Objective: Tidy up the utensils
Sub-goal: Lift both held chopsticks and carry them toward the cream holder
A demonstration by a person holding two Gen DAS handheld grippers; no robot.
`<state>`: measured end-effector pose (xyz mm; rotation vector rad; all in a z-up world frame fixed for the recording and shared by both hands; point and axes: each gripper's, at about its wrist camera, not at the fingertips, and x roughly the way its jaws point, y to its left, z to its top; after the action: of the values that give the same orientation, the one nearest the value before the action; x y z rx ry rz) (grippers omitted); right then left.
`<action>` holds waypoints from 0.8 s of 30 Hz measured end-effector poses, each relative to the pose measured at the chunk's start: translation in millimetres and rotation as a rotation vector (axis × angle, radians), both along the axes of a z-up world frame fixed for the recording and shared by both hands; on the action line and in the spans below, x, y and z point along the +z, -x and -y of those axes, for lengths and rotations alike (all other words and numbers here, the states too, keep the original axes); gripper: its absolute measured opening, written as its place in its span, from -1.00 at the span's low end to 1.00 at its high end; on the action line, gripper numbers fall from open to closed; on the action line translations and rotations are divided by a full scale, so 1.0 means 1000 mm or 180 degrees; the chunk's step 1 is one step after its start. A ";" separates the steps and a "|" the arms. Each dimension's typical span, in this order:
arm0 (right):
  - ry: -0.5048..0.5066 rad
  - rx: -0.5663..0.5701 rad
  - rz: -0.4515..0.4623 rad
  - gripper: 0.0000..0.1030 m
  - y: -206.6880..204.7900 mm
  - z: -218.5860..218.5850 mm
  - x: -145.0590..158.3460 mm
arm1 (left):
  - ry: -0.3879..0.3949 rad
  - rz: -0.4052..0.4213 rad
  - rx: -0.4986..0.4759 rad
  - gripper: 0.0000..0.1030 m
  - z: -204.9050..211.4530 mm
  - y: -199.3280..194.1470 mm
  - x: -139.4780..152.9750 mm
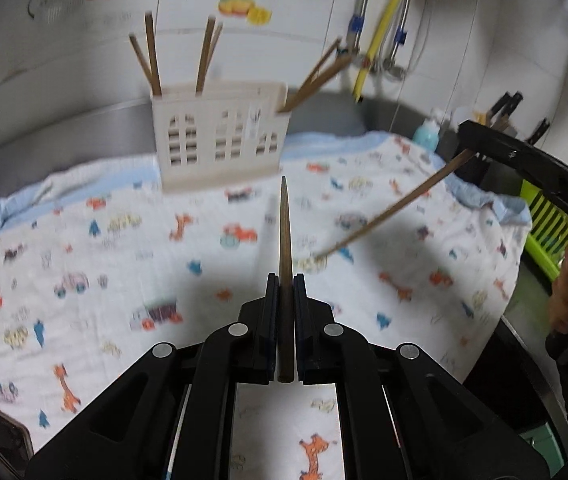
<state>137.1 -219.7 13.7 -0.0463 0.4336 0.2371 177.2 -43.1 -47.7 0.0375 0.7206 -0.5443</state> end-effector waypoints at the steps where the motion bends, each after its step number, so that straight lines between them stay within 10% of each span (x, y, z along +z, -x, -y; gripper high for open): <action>1: 0.0012 0.0012 0.0019 -0.87 -0.002 -0.001 0.004 | 0.0043 0.0041 -0.0003 -0.88 0.000 -0.001 0.005; 24: 0.0157 0.0002 0.0032 -0.87 -0.026 -0.003 0.013 | -0.0164 -0.0027 0.0008 -0.88 -0.013 -0.010 0.007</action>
<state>162.8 -216.2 26.3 -0.0958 0.4296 0.2268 186.9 -30.6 -40.5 0.0823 0.7430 -0.5236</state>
